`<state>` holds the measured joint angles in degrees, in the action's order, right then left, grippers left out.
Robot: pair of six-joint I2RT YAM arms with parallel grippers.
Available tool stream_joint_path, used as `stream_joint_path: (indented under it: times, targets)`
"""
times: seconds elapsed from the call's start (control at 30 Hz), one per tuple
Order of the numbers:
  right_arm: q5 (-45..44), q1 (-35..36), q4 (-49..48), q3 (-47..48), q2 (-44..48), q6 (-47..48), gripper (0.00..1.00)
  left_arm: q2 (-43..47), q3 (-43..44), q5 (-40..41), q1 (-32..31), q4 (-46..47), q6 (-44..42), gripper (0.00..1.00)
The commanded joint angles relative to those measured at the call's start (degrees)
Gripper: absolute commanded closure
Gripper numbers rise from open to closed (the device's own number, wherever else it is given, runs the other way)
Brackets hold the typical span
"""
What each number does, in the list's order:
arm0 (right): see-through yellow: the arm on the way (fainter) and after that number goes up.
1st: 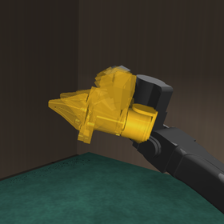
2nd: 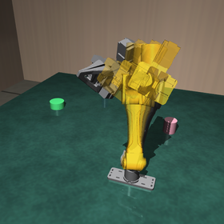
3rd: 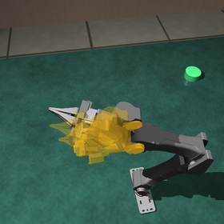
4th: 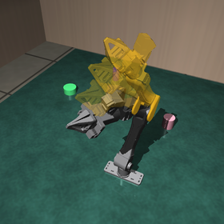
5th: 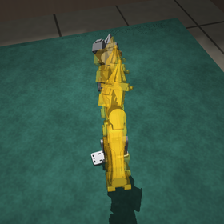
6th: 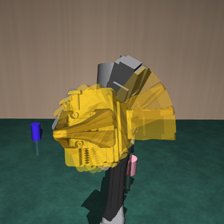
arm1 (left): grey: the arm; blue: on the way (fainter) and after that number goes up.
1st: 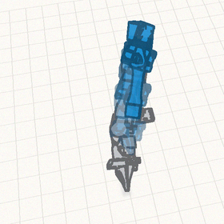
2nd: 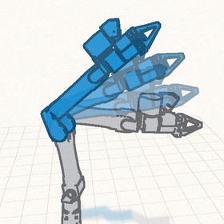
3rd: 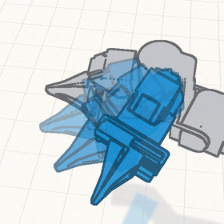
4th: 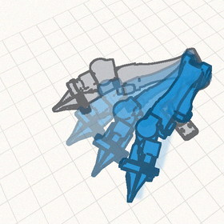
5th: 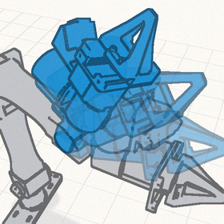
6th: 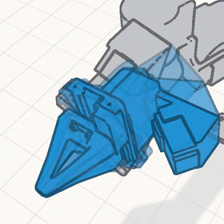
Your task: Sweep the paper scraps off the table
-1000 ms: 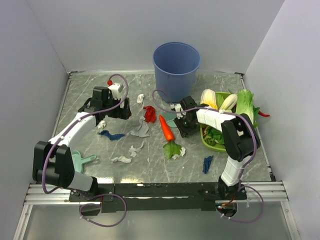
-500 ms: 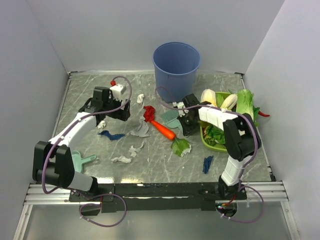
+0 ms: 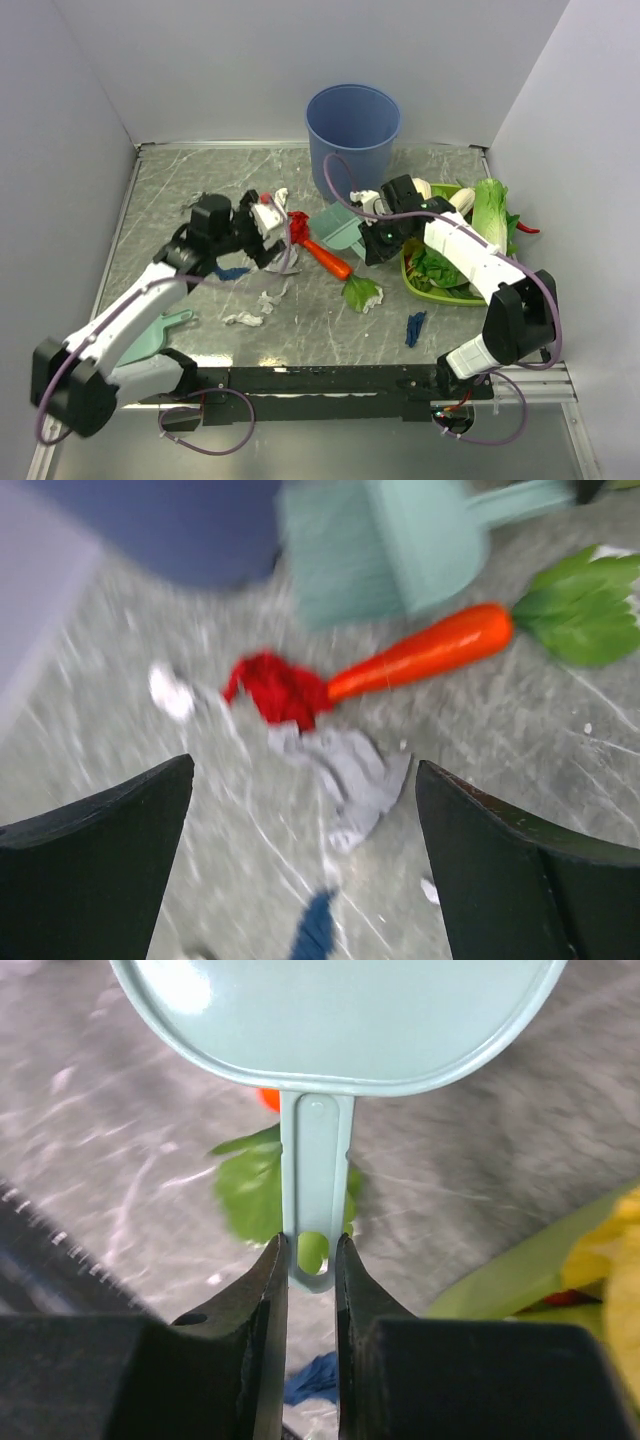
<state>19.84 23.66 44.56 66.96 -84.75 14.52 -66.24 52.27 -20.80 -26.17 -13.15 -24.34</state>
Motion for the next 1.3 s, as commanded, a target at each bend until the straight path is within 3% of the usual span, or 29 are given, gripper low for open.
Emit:
stream_joint_path:
  times: [0.0,0.27,0.5,0.63,0.77,0.87,1.07,1.13,1.27]
  targets:
    - [12.6,0.5,6.9,9.1,2.8,6.2,1.0,6.6,-5.8,-2.3,-6.0,10.2,-14.8,0.03]
    - [20.5,0.9,12.7,16.6,-1.9,11.3,1.0,7.9,-9.7,-5.0,-8.7,17.2,-35.6,0.03]
    - [20.5,2.1,13.6,20.7,-5.2,11.6,1.0,3.9,-11.8,-6.6,-9.1,26.9,-46.9,0.16]
    - [20.5,2.1,14.0,22.4,-6.2,10.8,1.0,2.1,-8.9,-7.0,-9.3,22.4,-47.4,0.19]
    - [21.4,1.0,12.7,23.1,-5.4,7.8,1.0,1.6,-3.7,-2.0,-9.4,7.0,-44.6,0.29]
    - [18.6,1.1,11.9,22.6,-4.9,7.0,1.0,5.1,-5.1,1.9,-9.4,3.4,-42.0,0.29]
    - [14.0,1.1,9.1,20.6,-4.7,4.1,1.0,14.9,-11.0,6.7,-9.4,0.8,-35.1,0.24]
    - [14.3,1.3,8.4,20.5,-5.0,3.4,1.0,19.4,-14.8,7.9,-9.4,4.5,-35.2,0.19]
    - [14.4,2.0,8.2,20.3,-5.6,2.9,1.0,24.4,-21.5,5.8,-9.5,16.1,-46.5,0.1]
